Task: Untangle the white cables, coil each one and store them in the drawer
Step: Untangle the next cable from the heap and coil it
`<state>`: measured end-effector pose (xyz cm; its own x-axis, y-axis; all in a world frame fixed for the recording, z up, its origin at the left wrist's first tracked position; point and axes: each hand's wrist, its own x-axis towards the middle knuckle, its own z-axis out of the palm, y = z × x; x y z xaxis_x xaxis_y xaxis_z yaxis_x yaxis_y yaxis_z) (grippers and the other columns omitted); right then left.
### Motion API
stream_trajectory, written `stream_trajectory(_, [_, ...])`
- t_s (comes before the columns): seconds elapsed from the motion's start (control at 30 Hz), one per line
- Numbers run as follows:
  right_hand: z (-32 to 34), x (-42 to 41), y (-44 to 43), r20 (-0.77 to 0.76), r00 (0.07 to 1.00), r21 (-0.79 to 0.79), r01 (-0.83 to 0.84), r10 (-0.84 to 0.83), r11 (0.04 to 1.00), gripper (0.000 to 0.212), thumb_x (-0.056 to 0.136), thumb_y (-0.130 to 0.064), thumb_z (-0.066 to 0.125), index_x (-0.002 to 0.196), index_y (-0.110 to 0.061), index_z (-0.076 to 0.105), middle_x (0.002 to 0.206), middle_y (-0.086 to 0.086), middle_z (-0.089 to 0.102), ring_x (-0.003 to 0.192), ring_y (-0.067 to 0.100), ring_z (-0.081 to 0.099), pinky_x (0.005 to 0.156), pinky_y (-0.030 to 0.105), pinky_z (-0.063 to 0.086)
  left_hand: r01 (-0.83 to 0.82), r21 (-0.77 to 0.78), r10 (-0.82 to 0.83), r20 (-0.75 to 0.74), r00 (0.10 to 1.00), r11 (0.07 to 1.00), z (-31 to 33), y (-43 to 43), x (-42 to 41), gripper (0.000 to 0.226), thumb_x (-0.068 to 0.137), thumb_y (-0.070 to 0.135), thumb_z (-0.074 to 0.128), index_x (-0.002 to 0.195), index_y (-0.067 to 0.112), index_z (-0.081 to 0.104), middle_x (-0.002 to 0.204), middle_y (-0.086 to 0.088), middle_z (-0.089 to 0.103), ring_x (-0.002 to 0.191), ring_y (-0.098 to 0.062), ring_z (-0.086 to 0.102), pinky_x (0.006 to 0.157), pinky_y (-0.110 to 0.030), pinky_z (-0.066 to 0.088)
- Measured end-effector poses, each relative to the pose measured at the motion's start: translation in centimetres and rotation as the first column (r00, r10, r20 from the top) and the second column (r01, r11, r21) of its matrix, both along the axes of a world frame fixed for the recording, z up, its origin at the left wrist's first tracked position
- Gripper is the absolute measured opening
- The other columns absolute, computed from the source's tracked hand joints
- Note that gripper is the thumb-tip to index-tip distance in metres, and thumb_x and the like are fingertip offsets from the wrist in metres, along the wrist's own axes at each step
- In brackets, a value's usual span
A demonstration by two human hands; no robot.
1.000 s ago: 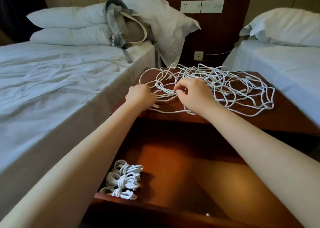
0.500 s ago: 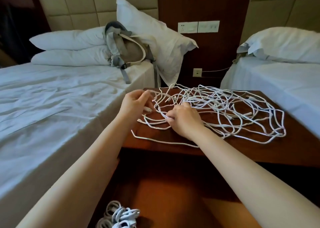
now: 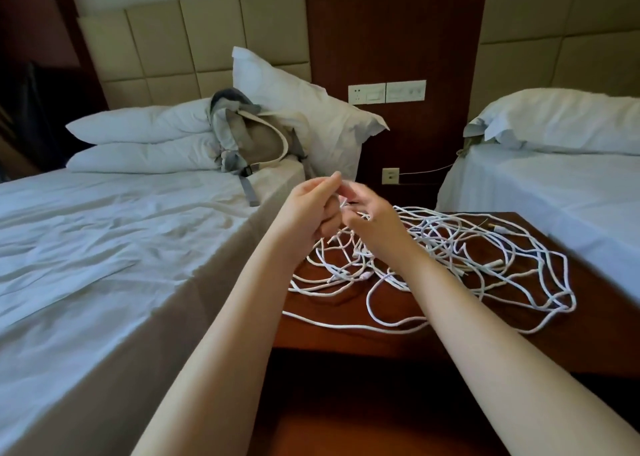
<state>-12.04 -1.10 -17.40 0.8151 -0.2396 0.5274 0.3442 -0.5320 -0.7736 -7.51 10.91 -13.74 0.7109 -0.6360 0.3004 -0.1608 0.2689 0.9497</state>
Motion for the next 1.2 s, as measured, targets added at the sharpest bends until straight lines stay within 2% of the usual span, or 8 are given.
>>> stream_trajectory(0.1, [-0.3, 1.3, 0.0, -0.079, 0.996, -0.071, 0.034, -0.04, 0.997, 0.026, 0.09, 0.0, 0.049, 0.076, -0.016, 0.064, 0.074, 0.007, 0.062, 0.06, 0.012, 0.049, 0.061, 0.024, 0.04, 0.059, -0.027, -0.06, -0.039, 0.997, 0.998, -0.3, -0.5, -0.5, 0.035, 0.101, 0.017, 0.035, 0.076, 0.001, 0.053, 0.037, 0.006, 0.026, 0.032, -0.008, 0.028, 0.036, -0.015, 0.026])
stream_trajectory(0.2, [-0.6, 2.1, -0.2, -0.029, 1.0, 0.124, 0.004, -0.001, 0.992, 0.033, 0.095, -0.004, 0.049, 0.081, -0.03, 0.062, 0.08, 0.01, 0.067, 0.071, 0.025, 0.062, 0.073, 0.045, 0.049, 0.121, -0.029, -0.123, -0.069, 0.99, 0.992, -0.9, -0.3, -0.5, 0.027, 0.102, 0.014, 0.032, 0.084, 0.002, 0.049, 0.044, 0.006, 0.024, 0.034, -0.006, 0.023, 0.036, -0.014, 0.021])
stream_trajectory(0.33, [1.7, 2.6, -1.4, -0.027, 0.994, 0.278, 0.109, -0.105, 0.954, 0.021, 0.098, -0.025, 0.048, 0.087, -0.019, 0.065, 0.085, 0.001, 0.065, 0.085, 0.015, 0.061, 0.075, 0.031, 0.051, -0.134, 0.176, 0.104, 0.168, 0.98, 0.975, -2.2, 0.4, 0.7, 0.03, 0.099, 0.018, 0.042, 0.075, 0.007, 0.057, 0.046, 0.004, 0.03, 0.035, -0.008, 0.025, 0.035, -0.016, 0.022])
stream_trajectory(0.47, [4.3, 2.6, -1.3, -0.008, 1.0, 0.357, 0.024, -0.023, 0.934, 0.031, 0.1, -0.034, 0.042, 0.09, -0.013, 0.062, 0.089, 0.007, 0.063, 0.087, 0.016, 0.058, 0.075, 0.026, 0.046, -0.369, 0.264, 0.25, 0.392, 0.885, 0.891, -3.9, 0.1, 2.0, 0.035, 0.098, 0.021, 0.044, 0.068, 0.017, 0.059, 0.044, 0.006, 0.034, 0.039, -0.01, 0.029, 0.041, -0.022, 0.024])
stream_trajectory(0.67, [5.4, 2.1, -0.8, -0.058, 0.997, 0.22, 0.062, -0.05, 0.973, 0.043, 0.097, -0.047, 0.042, 0.088, -0.011, 0.064, 0.075, 0.004, 0.06, 0.081, 0.009, 0.058, 0.071, 0.021, 0.042, -0.388, 0.247, 0.307, 0.31, 0.9, 0.888, -5.9, -1.5, 2.0, 0.031, 0.1, 0.025, 0.038, 0.076, 0.021, 0.057, 0.041, 0.009, 0.034, 0.043, -0.012, 0.032, 0.047, -0.028, 0.024])
stream_trajectory(0.9, [4.0, 0.5, -2.3, 0.055, 0.952, 0.016, 0.302, -0.302, 0.953, 0.054, 0.085, -0.048, 0.063, 0.056, -0.003, 0.051, 0.046, -0.004, 0.039, 0.046, 0.008, 0.037, 0.052, 0.026, 0.034, -0.467, 0.191, 0.43, 0.205, 0.879, 0.863, -6.6, -1.1, 3.2, 0.044, 0.101, 0.023, 0.034, 0.062, 0.014, 0.053, 0.041, 0.006, 0.033, 0.042, -0.015, 0.031, 0.045, -0.027, 0.024])
stream_trajectory(1.07, [3.5, -1.1, -3.8, 0.043, 0.974, -0.166, 0.225, -0.221, 0.96, 0.023, 0.088, -0.033, 0.061, 0.076, -0.014, 0.06, 0.053, -0.011, 0.047, 0.052, 0.003, 0.041, 0.057, 0.026, 0.034, -0.242, 0.163, 0.259, -0.089, 0.962, 0.956, -5.4, -0.2, 2.5, 0.044, 0.102, 0.024, 0.031, 0.063, 0.008, 0.042, 0.037, 0.009, 0.023, 0.03, -0.006, 0.02, 0.033, -0.013, 0.016])
stream_trajectory(1.2, [1.4, -2.5, -3.8, 0.066, 0.978, -0.231, 0.206, -0.196, 0.951, 0.032, 0.098, -0.039, 0.038, 0.095, -0.014, 0.057, 0.057, -0.011, 0.043, 0.055, -0.001, 0.044, 0.055, 0.02, 0.032, 0.087, 0.08, -0.074, -0.156, 0.985, 0.993, -3.9, -0.1, 1.0, 0.039, 0.093, 0.011, 0.03, 0.054, 0.01, 0.037, 0.045, 0.003, 0.023, 0.035, -0.008, 0.019, 0.036, -0.014, 0.015])
